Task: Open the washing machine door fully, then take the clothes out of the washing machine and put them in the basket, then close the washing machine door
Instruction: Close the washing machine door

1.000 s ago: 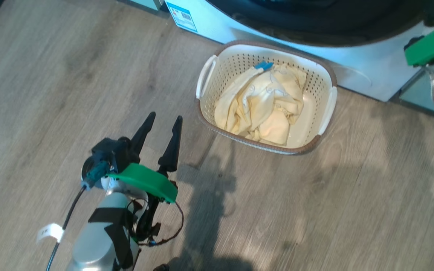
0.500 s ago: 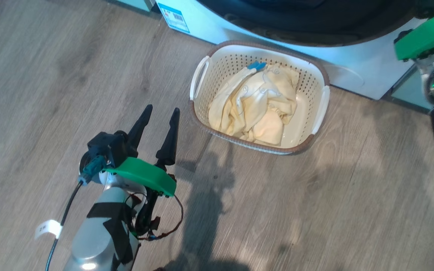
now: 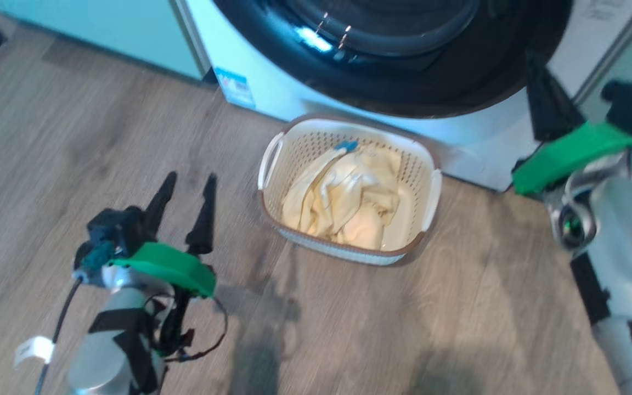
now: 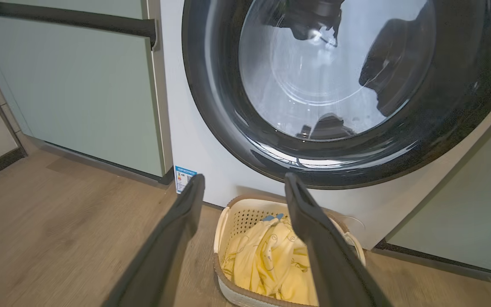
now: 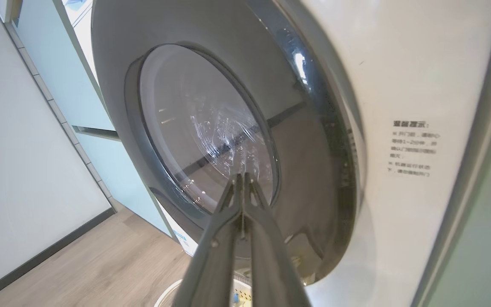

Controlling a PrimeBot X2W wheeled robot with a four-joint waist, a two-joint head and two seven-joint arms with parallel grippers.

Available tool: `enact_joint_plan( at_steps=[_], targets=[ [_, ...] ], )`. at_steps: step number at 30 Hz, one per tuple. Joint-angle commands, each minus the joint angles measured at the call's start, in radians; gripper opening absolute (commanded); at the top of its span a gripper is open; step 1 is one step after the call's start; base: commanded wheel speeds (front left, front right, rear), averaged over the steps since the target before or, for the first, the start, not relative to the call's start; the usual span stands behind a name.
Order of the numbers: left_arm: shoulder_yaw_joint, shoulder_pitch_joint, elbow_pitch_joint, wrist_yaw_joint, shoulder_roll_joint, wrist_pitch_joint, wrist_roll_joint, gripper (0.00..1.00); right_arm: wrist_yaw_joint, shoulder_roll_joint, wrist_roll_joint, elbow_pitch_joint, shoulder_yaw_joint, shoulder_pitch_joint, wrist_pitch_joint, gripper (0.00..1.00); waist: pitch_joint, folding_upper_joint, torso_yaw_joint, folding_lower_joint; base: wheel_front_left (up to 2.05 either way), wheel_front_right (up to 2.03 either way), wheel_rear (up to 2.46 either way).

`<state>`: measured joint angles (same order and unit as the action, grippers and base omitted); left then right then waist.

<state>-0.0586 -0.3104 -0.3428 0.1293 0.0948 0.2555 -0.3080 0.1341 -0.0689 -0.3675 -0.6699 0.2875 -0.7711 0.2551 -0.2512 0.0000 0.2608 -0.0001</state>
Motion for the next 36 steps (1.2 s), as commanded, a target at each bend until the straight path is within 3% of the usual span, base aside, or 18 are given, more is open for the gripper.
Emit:
enact_joint_plan(
  at_steps=[1,3,4,5,8,9,19,36],
  targets=[
    [0.046,-0.014,0.022,0.001,0.039,0.006,0.005,1.0,-0.003,0.018,-0.007,0.036,0.01,0.012,0.007,0.0,0.046,0.0,-0.035,0.0001,0.0,0.0,0.0],
    [0.058,-0.009,0.009,0.001,0.057,0.006,0.008,1.0,-0.003,0.018,-0.014,0.047,0.006,0.055,0.007,0.0,0.078,0.0,-0.054,0.0001,0.0,0.0,0.0],
    [0.058,-0.006,0.0,0.001,0.066,0.006,0.005,1.0,-0.003,0.018,-0.017,0.052,0.002,0.077,0.007,0.09,0.093,0.0,-0.064,0.0001,0.0,0.0,0.0],
    [0.055,-0.004,-0.008,0.001,0.079,0.006,0.003,1.0,-0.003,0.018,-0.019,0.057,-0.002,0.099,0.007,0.27,0.106,0.0,-0.075,0.0001,0.0,0.0,0.0],
    [0.051,0.001,-0.027,0.001,0.115,0.006,-0.008,1.0,-0.003,0.018,-0.02,0.066,-0.017,0.164,0.007,0.56,0.149,0.0,-0.107,0.0001,0.0,0.0,0.0],
    [0.049,0.005,-0.034,0.001,0.125,0.006,-0.012,1.0,-0.003,0.018,-0.012,0.071,-0.023,0.184,0.007,0.98,0.162,0.0,-0.118,0.0001,0.0,0.0,0.0],
    [0.048,0.055,-0.085,0.001,0.193,0.006,-0.081,1.0,-0.003,0.019,0.038,0.163,-0.17,0.396,0.007,1.0,0.255,0.0,-0.221,0.0001,0.0,0.0,0.0],
    [0.111,0.113,-0.126,0.001,0.196,0.006,-0.091,1.0,-0.003,0.019,0.123,0.329,-0.264,0.639,0.007,1.0,0.318,0.0,-0.347,0.0001,0.0,0.0,0.0]
  ],
)
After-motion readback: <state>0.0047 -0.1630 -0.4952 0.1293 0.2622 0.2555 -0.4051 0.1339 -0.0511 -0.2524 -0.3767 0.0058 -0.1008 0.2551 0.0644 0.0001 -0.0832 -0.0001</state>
